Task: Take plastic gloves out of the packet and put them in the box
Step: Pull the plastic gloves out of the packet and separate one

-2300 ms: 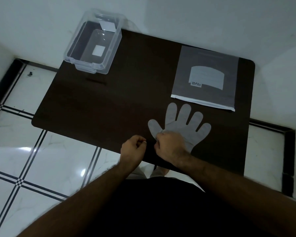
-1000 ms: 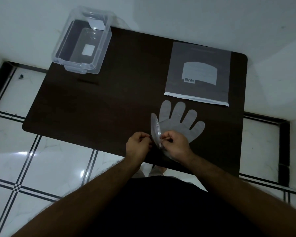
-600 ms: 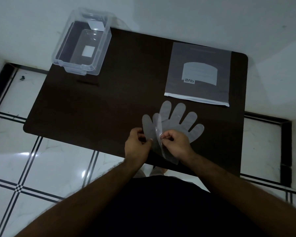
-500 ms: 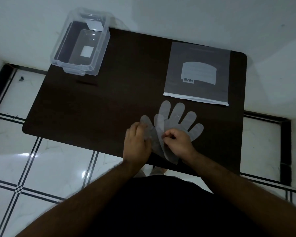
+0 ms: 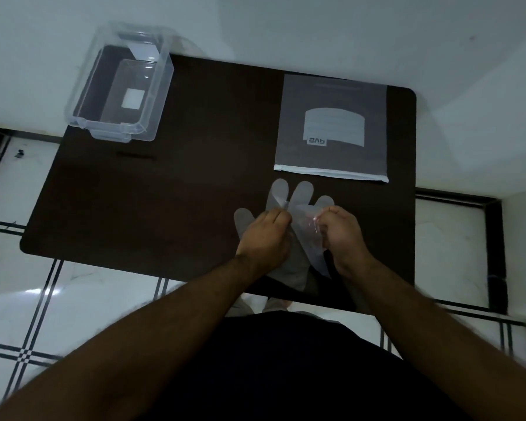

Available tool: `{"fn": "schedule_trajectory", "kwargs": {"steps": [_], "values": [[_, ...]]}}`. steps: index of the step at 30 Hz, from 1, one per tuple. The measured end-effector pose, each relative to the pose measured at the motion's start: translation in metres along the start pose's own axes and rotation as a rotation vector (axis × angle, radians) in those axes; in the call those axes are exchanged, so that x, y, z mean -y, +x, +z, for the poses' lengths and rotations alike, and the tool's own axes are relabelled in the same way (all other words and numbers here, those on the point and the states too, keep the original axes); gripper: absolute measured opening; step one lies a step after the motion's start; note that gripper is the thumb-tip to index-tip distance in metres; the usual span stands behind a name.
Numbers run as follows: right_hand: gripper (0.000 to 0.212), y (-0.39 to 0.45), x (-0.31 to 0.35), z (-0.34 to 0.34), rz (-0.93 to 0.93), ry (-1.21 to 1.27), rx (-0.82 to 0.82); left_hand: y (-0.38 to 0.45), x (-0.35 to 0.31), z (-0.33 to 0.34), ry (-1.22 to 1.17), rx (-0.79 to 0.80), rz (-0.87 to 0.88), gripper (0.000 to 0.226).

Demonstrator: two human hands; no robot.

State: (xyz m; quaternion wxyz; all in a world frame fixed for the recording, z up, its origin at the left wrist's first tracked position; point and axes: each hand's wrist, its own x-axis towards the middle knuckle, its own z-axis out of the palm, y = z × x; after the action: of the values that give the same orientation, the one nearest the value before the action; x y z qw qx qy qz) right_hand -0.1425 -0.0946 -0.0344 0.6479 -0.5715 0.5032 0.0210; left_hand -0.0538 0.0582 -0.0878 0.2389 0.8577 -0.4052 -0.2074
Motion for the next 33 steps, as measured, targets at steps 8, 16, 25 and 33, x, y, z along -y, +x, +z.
{"fn": "schedule_trajectory", "kwargs": {"steps": [8, 16, 25, 33], "values": [[0.016, -0.003, 0.015, -0.027, -0.057, 0.136, -0.038, 0.021, 0.002, 0.008, 0.3, 0.205, 0.204, 0.04], [0.015, -0.012, 0.04, -0.046, -0.075, 0.214, -0.061, 0.021, -0.004, 0.007, 0.365, 0.231, 0.203, 0.037], [0.015, -0.03, 0.117, -0.091, -0.122, 0.127, -0.082, 0.036, -0.024, -0.013, 0.339, 0.407, 0.095, 0.032], [0.016, -0.07, 0.191, -0.13, -0.473, -0.377, 0.045, 0.085, -0.073, -0.094, 0.069, 0.226, 0.017, 0.026]]}}
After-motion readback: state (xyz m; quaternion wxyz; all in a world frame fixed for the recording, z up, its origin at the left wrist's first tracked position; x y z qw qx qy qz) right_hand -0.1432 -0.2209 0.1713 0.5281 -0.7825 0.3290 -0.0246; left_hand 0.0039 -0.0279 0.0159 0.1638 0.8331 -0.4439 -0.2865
